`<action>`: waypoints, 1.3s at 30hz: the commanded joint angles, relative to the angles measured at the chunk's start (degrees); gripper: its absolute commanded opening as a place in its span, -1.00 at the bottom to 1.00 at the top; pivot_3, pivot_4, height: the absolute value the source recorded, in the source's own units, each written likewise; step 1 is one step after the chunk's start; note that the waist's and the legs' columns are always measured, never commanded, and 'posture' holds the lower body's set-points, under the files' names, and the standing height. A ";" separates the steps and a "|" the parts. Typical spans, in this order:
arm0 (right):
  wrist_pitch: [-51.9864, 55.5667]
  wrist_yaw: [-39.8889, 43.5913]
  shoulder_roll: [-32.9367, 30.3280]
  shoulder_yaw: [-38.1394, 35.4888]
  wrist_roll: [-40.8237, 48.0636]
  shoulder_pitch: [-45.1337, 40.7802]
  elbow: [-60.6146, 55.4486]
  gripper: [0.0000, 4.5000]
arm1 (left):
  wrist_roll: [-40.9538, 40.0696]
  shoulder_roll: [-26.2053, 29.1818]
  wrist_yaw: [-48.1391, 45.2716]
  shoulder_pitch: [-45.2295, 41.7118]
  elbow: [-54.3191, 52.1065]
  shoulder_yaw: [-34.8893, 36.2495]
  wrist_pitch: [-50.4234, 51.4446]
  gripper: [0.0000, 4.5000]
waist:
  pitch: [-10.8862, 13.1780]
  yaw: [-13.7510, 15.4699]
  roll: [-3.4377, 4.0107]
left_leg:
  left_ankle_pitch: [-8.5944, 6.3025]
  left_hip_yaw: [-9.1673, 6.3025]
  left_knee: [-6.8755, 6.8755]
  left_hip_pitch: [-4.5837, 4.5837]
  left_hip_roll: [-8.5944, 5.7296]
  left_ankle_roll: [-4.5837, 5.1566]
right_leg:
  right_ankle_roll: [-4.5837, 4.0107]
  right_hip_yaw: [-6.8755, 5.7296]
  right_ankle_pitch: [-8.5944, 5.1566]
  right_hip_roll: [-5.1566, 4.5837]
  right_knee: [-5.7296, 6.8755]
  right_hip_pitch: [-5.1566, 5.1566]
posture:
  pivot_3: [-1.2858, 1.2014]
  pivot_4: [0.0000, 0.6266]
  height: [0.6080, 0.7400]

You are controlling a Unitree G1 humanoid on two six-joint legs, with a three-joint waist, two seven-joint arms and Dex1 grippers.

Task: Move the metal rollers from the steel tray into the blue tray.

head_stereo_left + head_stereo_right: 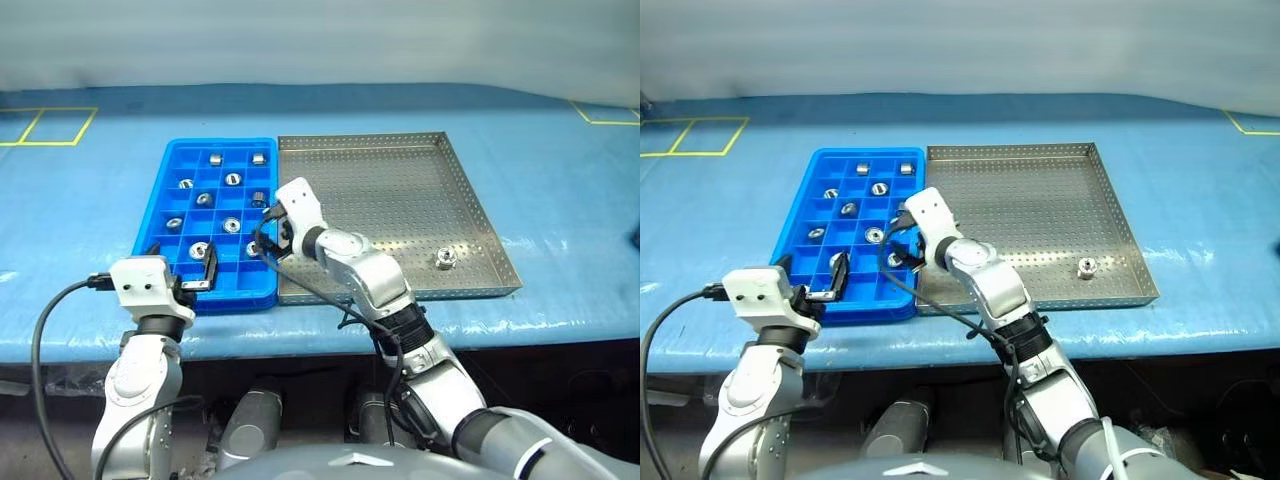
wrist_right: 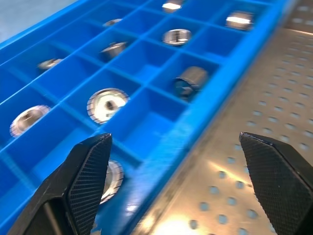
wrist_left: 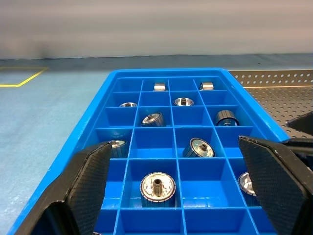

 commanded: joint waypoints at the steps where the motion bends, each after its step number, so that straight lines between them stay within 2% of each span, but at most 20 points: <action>1: -1.03 -5.43 0.07 -4.28 -1.16 1.09 -5.98 0.97 | 0.05 0.57 -0.53 -1.37 0.26 -0.49 -0.04 1.00 | 0.00 -0.15 0.00 | 0.00 0.00 0.00 0.00 0.00 0.00 | 0.00 0.00 0.00 0.00 0.00 0.00 | 0.21 -0.52 1.00; 5: -0.22 -11.82 -0.14 -9.23 -2.55 3.39 -10.03 0.97 | -0.64 0.45 -1.03 -2.67 1.70 -0.59 -0.03 1.00 | 0.00 -1.12 0.00 | 0.00 0.01 0.01 0.01 0.00 0.00 | 0.00 0.01 0.00 0.00 -0.01 0.02 | 0.18 -0.52 1.00; 11: 2.62 -17.98 -3.18 -10.94 -7.45 7.90 -16.64 0.97 | -1.04 0.88 -2.31 -4.04 3.76 -1.19 -0.17 1.00 | -0.02 -2.96 0.02 | 0.00 0.02 0.02 0.02 0.00 0.00 | 0.00 0.02 0.00 -0.02 -0.01 0.05 | 0.14 -0.52 1.00; 20: 9.59 -20.05 -3.78 -13.27 -9.22 14.79 -26.11 0.97 | -1.15 1.17 -3.25 -5.86 5.39 -1.99 0.01 1.00 | -0.03 -4.73 0.05 | 0.00 0.04 0.09 0.03 0.01 0.02 | 0.02 0.03 0.01 -0.03 0.01 0.08 | 0.11 -0.52 1.00; 39: 13.92 -20.20 -4.26 -15.11 -10.15 19.24 -31.08 0.97 | -1.25 1.39 -3.46 -6.38 4.95 -2.92 1.10 1.00 | -0.02 -5.54 0.05 | -0.01 0.04 0.13 0.03 0.01 0.03 | 0.05 0.03 0.03 -0.04 0.00 0.09 | 0.10 -0.52 1.00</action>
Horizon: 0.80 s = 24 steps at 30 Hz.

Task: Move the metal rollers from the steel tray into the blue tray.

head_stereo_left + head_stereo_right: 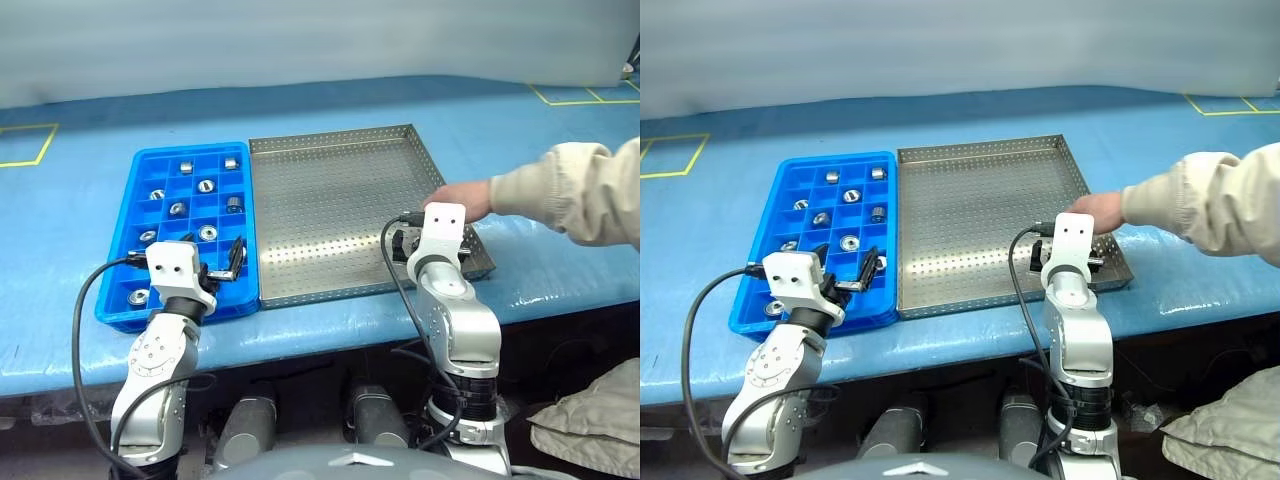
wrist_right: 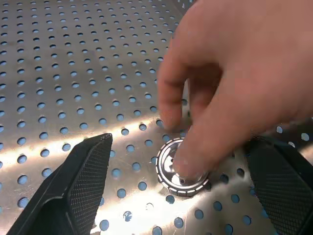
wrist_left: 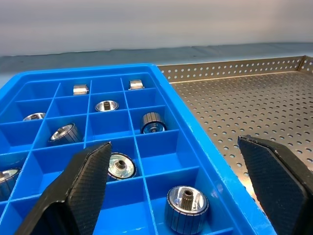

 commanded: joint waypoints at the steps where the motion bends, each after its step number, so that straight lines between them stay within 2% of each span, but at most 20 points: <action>1: -0.02 -0.18 -0.16 -0.57 -0.46 -0.08 -2.73 0.97 | -0.34 0.20 -0.25 -0.48 -1.34 -0.40 -0.13 1.00 | 0.00 0.00 0.00 | 0.00 0.00 0.00 0.00 0.00 0.00 | 0.00 0.00 0.00 0.00 0.00 0.00 | 0.10 -0.52 1.00; 24: -0.20 0.59 -0.47 1.01 -0.56 -0.35 -0.95 0.97 | -0.26 0.70 -0.29 -0.44 -1.44 -0.45 -0.25 1.00 | 0.00 0.04 0.00 | 0.00 0.00 -0.01 -0.02 0.00 0.01 | 0.00 0.00 0.00 -0.01 -0.02 -0.01 | 0.11 -0.52 1.00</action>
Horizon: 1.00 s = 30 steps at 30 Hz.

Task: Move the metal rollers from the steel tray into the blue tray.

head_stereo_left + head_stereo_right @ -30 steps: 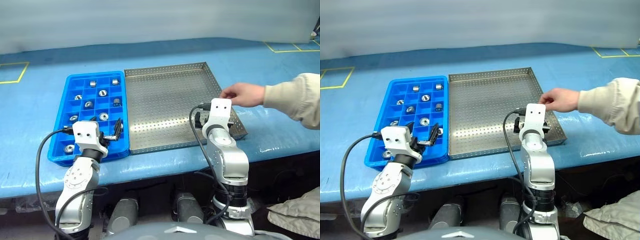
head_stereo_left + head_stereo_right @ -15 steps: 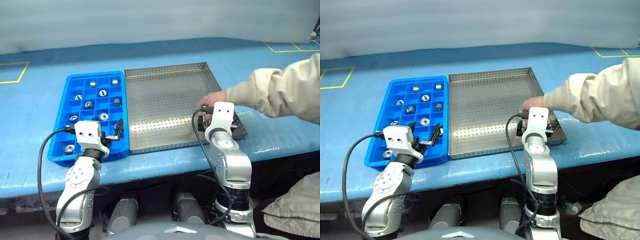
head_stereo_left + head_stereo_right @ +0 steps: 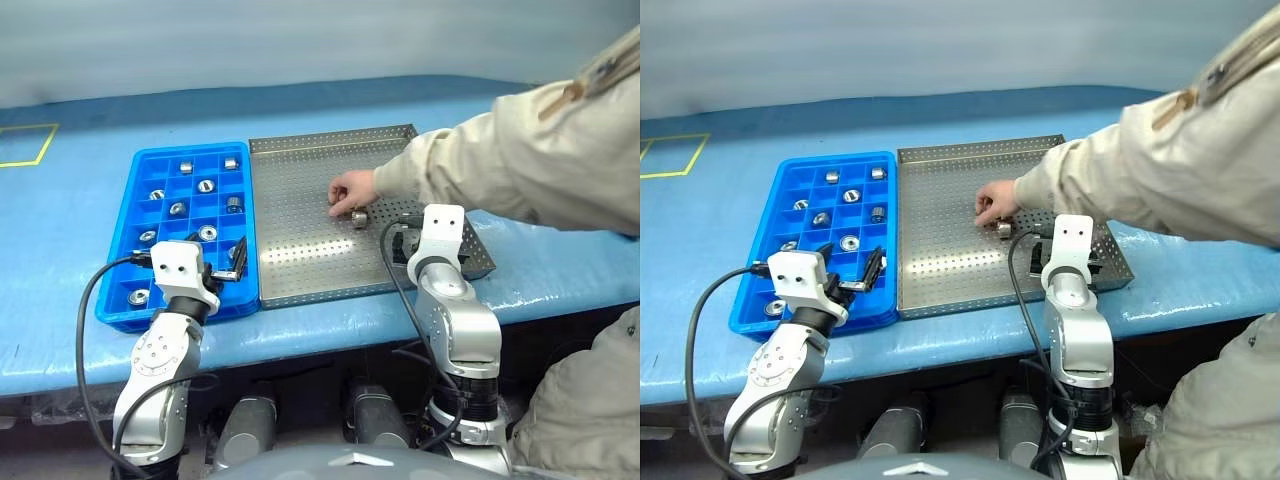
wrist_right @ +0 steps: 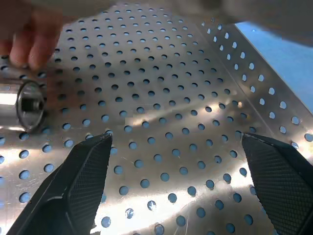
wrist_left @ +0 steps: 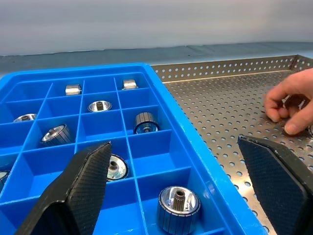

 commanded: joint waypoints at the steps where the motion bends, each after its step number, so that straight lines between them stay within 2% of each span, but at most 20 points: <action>1: -0.91 0.13 -0.09 0.30 -0.32 -0.42 -0.83 0.97 | -0.22 0.46 -0.22 -0.34 -1.47 0.34 -0.34 1.00 | 0.00 0.00 0.00 | 0.00 0.00 0.00 0.00 0.00 0.00 | 0.00 0.00 0.00 0.00 0.00 0.00 | 0.11 -0.52 1.00; 22: -0.77 1.42 -0.24 2.13 -0.85 -0.35 -0.17 0.97 | -0.10 0.49 -0.38 0.81 -1.27 0.40 -1.31 1.00 | 0.00 0.03 0.00 | 0.00 0.00 -0.01 0.00 0.00 0.00 | 0.00 0.00 0.00 0.00 -0.01 -0.01 | 0.13 -0.52 1.00; 30: -4.82 3.85 -0.37 6.22 -0.65 -5.47 4.23 0.97 | 0.30 0.41 0.18 2.13 -1.91 1.06 -1.96 1.00 | 0.00 0.13 0.00 | 0.00 0.00 -0.01 0.00 0.00 0.00 | 0.00 -0.01 0.00 0.00 0.00 -0.02 | 0.17 -0.52 1.00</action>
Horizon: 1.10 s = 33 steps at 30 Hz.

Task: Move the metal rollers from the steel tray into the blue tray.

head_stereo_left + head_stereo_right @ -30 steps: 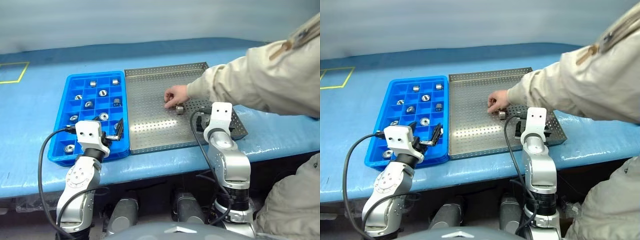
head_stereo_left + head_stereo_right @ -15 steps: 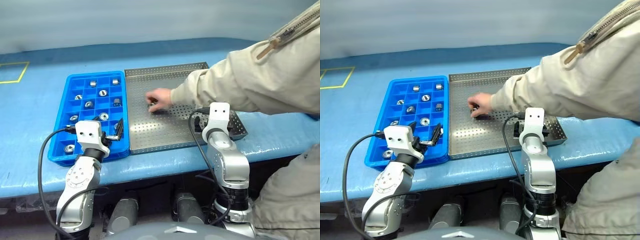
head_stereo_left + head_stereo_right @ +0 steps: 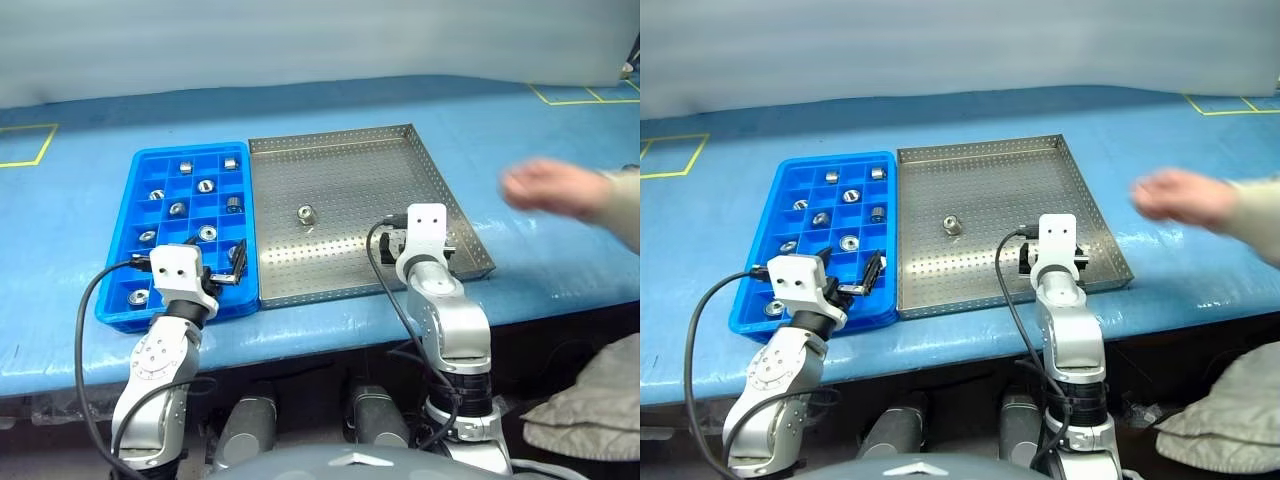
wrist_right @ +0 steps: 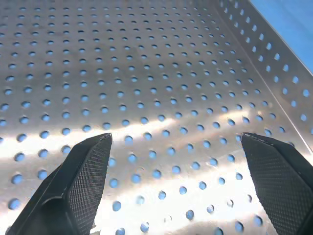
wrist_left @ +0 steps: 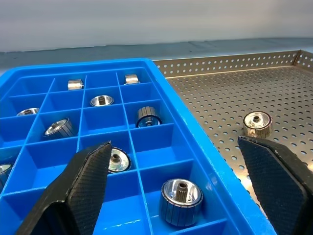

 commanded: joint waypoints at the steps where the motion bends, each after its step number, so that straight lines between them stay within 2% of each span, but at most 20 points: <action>1: -3.91 1.08 0.26 2.63 -0.04 -3.88 2.25 0.97 | 0.16 0.24 0.20 0.90 -2.11 0.96 -1.66 1.00 | 0.00 0.08 0.00 | 0.00 -0.01 0.00 0.00 0.00 0.00 | 0.00 -0.01 0.00 0.00 0.00 0.01 | 0.17 -0.52 1.00; 4: -8.22 1.87 1.66 5.51 -0.10 -9.19 8.96 0.97 | 0.36 -0.07 0.60 2.00 -2.86 1.65 -2.47 1.00 | 0.00 0.11 -0.01 | 0.00 -0.01 -0.01 -0.01 0.00 0.00 | 0.00 -0.01 0.00 0.00 0.00 -0.01 | 0.20 -0.52 1.00; 10: -17.47 3.53 5.47 6.36 1.52 -17.54 23.16 0.97 | 0.99 -0.65 1.76 4.46 -4.37 1.96 -3.74 1.00 | 0.01 1.21 0.00 | 0.00 -0.04 -0.10 0.00 -0.01 0.00 | -0.02 -0.03 -0.01 0.01 -0.04 -0.02 | 0.26 -0.52 1.00; 15: -24.90 4.07 6.60 6.49 1.59 -22.40 34.82 0.97 | 1.27 -1.15 2.61 6.62 -5.63 1.92 -4.53 1.00 | 0.01 3.21 0.00 | 0.00 -0.06 -0.19 0.00 -0.01 0.00 | -0.05 -0.04 -0.03 0.01 -0.05 -0.04 | 0.29 -0.52 1.00; 24: -34.74 3.15 5.58 5.46 1.37 -27.68 50.36 0.97 | 1.44 -1.40 3.40 7.25 -6.23 1.55 -4.93 1.00 | 0.01 4.23 0.01 | 0.01 -0.05 -0.21 0.01 -0.01 -0.01 | -0.06 -0.04 -0.03 0.04 -0.04 -0.07 | 0.30 -0.52 1.00; 33: -40.21 2.15 4.89 1.13 3.32 -31.13 63.85 0.97 | 1.46 -0.99 3.42 5.46 -5.66 0.83 -4.48 1.00 | 0.01 4.51 0.01 | 0.01 -0.04 -0.23 0.02 -0.01 -0.01 | -0.08 -0.03 -0.03 0.05 -0.05 -0.07 | 0.28 -0.52 1.00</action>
